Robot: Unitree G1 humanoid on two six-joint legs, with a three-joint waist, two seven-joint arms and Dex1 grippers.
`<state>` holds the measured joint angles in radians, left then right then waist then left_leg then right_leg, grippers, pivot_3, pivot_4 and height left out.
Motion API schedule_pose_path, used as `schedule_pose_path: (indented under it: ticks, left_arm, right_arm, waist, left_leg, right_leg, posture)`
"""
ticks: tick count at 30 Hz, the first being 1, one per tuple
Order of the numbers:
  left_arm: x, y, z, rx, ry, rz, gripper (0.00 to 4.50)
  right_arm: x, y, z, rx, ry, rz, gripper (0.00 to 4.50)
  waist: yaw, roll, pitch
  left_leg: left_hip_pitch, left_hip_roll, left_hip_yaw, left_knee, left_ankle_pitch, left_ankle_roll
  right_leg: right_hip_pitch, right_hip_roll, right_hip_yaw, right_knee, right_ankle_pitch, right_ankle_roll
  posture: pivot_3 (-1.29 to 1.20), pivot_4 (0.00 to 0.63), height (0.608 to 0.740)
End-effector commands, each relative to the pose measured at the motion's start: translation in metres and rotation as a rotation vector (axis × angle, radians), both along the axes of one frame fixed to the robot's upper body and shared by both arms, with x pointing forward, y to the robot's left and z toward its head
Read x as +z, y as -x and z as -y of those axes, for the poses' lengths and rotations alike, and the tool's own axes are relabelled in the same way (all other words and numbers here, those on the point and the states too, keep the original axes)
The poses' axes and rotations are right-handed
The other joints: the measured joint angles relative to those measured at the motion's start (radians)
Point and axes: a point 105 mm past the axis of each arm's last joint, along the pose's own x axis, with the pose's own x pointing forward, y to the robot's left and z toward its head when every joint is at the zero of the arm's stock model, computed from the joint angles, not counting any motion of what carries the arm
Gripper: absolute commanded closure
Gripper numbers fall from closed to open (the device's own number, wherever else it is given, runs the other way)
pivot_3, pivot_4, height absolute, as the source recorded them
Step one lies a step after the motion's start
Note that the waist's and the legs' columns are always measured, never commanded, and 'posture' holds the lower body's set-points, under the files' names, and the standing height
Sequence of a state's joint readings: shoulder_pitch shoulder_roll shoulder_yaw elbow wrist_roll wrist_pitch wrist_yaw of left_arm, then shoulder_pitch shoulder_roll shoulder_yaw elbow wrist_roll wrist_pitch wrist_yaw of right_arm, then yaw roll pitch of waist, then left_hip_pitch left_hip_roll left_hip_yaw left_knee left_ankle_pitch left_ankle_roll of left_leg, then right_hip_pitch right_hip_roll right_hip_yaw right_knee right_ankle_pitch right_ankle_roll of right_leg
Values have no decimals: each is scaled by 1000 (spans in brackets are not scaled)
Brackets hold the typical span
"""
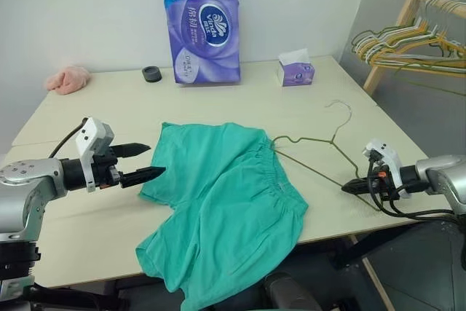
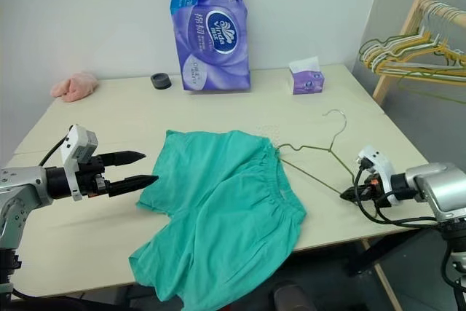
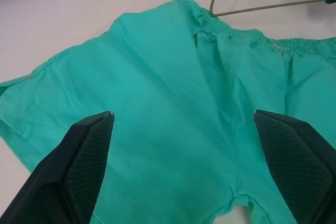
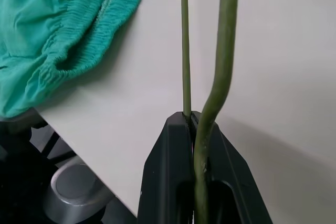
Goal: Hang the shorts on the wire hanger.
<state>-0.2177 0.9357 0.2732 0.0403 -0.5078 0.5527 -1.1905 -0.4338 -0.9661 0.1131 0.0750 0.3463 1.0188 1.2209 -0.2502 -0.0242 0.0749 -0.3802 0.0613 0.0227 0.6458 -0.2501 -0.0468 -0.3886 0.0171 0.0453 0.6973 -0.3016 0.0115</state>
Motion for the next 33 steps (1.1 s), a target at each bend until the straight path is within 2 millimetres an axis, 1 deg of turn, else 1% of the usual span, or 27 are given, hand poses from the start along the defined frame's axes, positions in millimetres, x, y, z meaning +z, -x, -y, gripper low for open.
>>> schedule_pose_path:
  ticks: [1,4,11,14,19,22,25,28,33]
  left_arm:
    - [10,2,-6,9,3,15,21]
    - [9,2,-6,6,-4,10,21]
    - [10,4,0,-33,-10,10,21]
    - [9,5,1,-37,-11,10,21]
    - [8,5,1,-39,-14,11,21]
    - [9,6,0,-37,-17,14,21]
    - [7,6,-1,-35,-22,14,21]
    - [7,6,-1,-31,-22,16,21]
    - [8,6,-3,-20,-24,20,21]
  right_arm:
    - [8,7,7,-18,-33,-10,4500]
    - [6,12,-2,6,-60,-34,4500]
    - [8,16,-15,42,-108,-77,4500]
    - [10,16,-23,61,-131,-88,4500]
    - [8,14,-32,90,-133,-109,4500]
    - [8,11,-33,98,-125,-113,4500]
    - [0,6,-33,84,-94,-122,4500]
    - [-2,-1,-32,65,-87,-119,4500]
    - [-4,3,-34,77,-102,-160,4500]
  waist:
    - [-2,0,0]
    - [-4,0,0]
    - [-3,0,0]
    - [-4,0,0]
    - [-3,0,0]
    - [-3,0,0]
    - [-3,0,0]
    - [-3,0,0]
    - [-1,0,0]
  left_leg:
    - [0,0,0,0,0,0]
    - [0,0,1,0,0,0]
    - [1,0,1,0,0,0]
    - [0,0,1,0,0,0]
    - [0,0,1,0,0,0]
    - [0,0,1,0,0,0]
    - [0,0,1,0,0,0]
    - [0,0,0,0,0,0]
    - [0,0,0,0,0,0]
  right_leg:
    - [0,0,0,0,0,0]
    - [0,0,1,0,0,0]
    - [0,0,0,0,0,0]
    - [0,0,0,0,0,0]
    - [0,0,0,0,0,0]
    - [0,0,0,0,0,0]
    - [0,0,1,0,0,0]
    - [0,0,0,0,0,0]
    - [0,0,0,0,0,0]
  posture:
    - [-245,25,740]
    - [-246,26,740]
    - [-244,25,740]
    - [-244,25,740]
    - [-236,24,740]
    - [-235,23,740]
    - [-230,21,740]
    - [-230,20,740]
    - [-225,18,740]
